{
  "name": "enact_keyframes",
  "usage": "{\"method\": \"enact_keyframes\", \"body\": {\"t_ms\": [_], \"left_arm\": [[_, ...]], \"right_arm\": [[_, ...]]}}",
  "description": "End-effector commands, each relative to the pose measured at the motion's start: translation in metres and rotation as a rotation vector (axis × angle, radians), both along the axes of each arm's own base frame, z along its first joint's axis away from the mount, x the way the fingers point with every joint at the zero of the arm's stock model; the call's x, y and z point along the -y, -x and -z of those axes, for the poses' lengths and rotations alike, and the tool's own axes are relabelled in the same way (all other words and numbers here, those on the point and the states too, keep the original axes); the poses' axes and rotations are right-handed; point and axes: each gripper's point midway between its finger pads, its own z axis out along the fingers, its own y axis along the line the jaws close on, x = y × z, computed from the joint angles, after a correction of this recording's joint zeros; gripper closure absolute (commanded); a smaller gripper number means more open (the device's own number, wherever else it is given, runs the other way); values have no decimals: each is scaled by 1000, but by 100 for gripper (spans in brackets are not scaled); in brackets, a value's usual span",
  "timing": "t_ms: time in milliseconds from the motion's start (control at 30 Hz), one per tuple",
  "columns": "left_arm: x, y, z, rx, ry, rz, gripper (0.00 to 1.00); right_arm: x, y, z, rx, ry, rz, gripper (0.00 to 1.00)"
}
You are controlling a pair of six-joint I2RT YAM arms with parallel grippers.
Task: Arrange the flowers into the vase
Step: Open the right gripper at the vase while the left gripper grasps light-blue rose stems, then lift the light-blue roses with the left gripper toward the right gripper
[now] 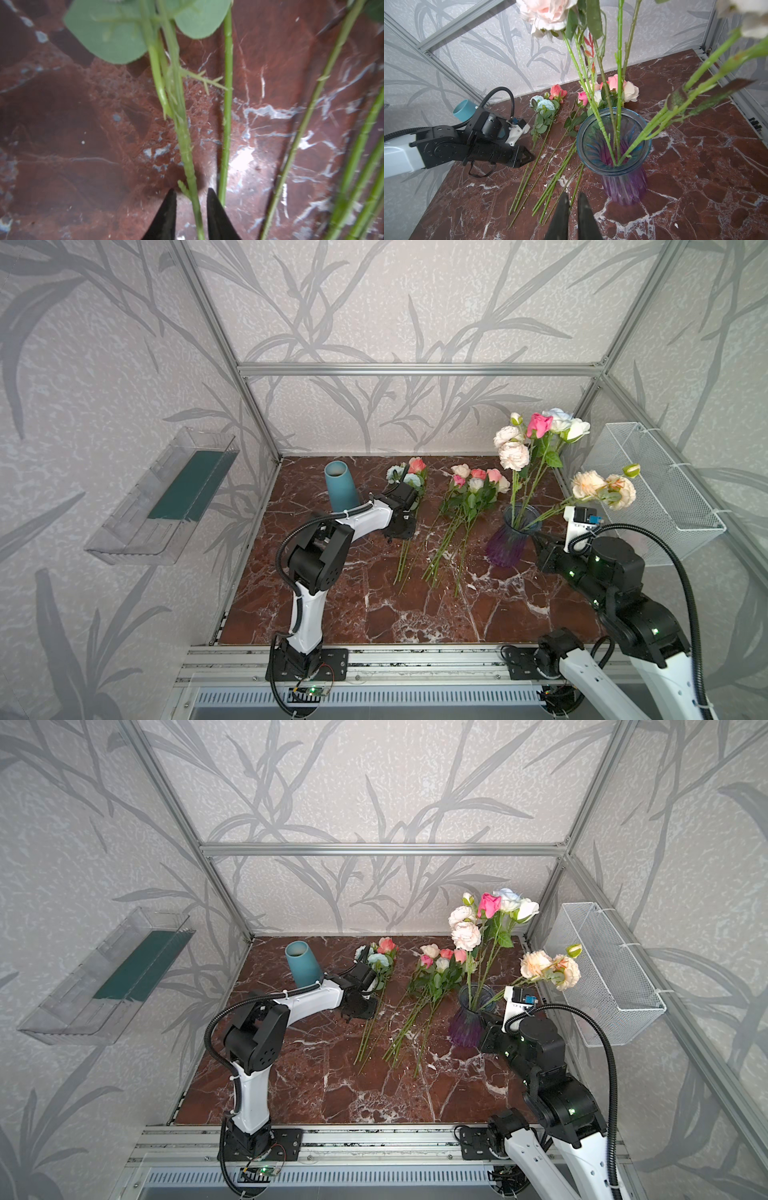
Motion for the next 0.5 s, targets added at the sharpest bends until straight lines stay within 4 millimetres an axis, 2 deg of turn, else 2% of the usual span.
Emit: {"method": "enact_keyframes", "body": {"t_ms": [0, 67, 133, 233, 467], "left_arm": [[-7, -1, 1, -22, -44, 10, 76], [-4, 0, 3, -28, -32, 16, 78], [-3, -1, 2, -28, -28, 21, 90], [-6, -4, -9, -2, -45, 21, 100], [-24, -20, -63, 194, -99, 6, 100]], "right_arm": [[-1, 1, -14, 43, -7, -8, 87], [0, 3, -17, 47, -8, -6, 87], [1, 5, -21, 57, -12, -5, 87], [2, 5, -25, 68, -11, -3, 87], [0, 1, -34, 89, -11, -11, 86]]}}
